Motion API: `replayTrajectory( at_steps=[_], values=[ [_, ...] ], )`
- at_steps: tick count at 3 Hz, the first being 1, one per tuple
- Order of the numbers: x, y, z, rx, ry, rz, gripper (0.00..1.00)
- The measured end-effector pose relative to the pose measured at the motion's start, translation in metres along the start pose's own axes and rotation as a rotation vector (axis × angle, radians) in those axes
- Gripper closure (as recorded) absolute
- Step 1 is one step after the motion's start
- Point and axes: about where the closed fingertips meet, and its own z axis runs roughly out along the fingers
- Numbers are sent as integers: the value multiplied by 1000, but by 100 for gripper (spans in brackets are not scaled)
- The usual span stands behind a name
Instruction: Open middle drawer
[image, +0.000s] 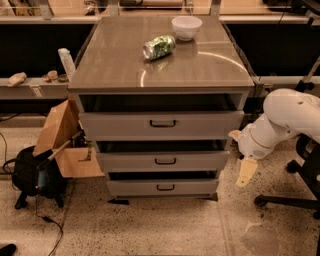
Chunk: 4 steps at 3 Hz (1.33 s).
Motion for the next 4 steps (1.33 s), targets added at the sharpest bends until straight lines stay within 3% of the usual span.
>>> replayTrajectory(
  at_steps=[1, 2, 4],
  values=[
    [-4, 9, 10, 45, 6, 10, 0],
    [-17, 24, 27, -18, -79, -48, 0],
    [-37, 46, 50, -161, -184, -358, 0]
  ],
)
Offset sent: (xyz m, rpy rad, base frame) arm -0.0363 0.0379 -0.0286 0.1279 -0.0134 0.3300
